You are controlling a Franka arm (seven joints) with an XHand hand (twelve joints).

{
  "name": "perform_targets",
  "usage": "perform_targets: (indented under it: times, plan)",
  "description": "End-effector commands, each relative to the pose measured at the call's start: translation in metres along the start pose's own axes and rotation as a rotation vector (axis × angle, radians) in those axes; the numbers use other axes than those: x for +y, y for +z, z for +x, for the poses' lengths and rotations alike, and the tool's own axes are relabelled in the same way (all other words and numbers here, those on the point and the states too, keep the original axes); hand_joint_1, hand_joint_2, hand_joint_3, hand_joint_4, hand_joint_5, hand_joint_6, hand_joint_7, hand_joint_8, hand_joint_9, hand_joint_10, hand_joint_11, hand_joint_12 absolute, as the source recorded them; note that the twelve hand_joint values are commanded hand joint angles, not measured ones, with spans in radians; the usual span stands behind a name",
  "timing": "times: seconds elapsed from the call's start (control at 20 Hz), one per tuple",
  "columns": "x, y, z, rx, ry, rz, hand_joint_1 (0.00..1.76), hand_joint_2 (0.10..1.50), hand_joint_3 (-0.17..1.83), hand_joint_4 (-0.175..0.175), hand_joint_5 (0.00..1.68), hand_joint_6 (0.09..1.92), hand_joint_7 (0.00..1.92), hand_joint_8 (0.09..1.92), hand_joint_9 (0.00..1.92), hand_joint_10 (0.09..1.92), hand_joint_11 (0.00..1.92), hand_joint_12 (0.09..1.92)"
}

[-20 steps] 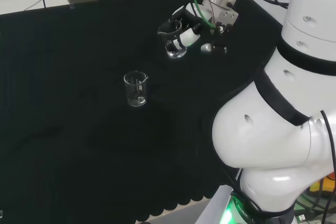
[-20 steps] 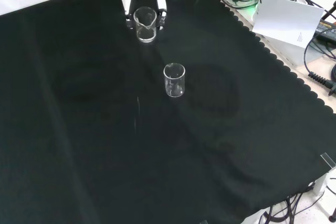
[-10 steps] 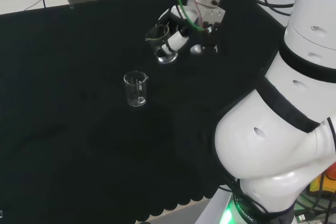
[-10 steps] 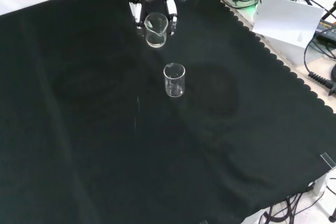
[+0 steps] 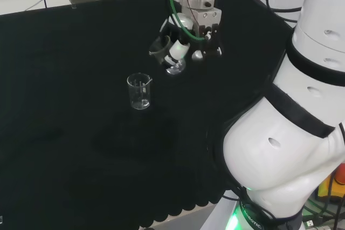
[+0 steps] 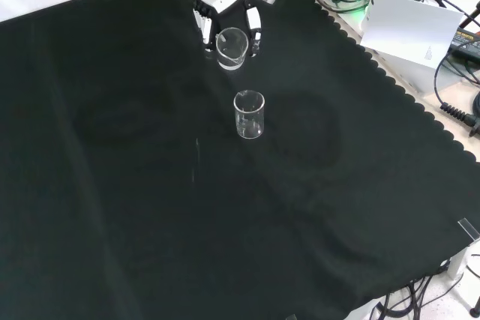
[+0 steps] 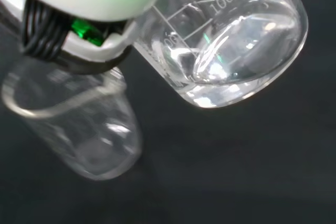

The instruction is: Pour the water from the handheld beaker into the one on the table.

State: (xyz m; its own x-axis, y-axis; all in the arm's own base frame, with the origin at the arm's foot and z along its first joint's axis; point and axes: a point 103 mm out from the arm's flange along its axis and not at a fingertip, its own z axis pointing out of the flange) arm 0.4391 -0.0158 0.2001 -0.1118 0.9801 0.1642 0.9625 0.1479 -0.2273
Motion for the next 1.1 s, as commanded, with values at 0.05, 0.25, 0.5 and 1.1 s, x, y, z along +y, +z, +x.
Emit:
perform_targets:
  times: [0.05,0.25,0.5,1.1]
  plan:
    - [-0.017,0.021,-0.033,-0.104,0.108,0.066,1.13,0.55,0.90,0.175,1.23,0.88,1.58,0.46,1.70,0.09,1.40,0.71]
    - [-0.017,0.018,-0.035,-0.097,0.101,0.066,1.13,0.55,0.91,0.175,1.22,0.89,1.54,0.56,1.70,0.09,1.40,0.71]
    - [-0.014,0.016,-0.025,-0.102,0.086,0.066,1.13,0.55,0.92,0.175,1.22,0.90,1.53,0.59,1.70,0.09,1.40,0.71]
    - [0.000,0.021,-0.006,-0.178,0.063,0.107,1.13,0.55,0.92,0.175,1.21,0.91,1.52,0.61,1.70,0.09,1.40,0.71]
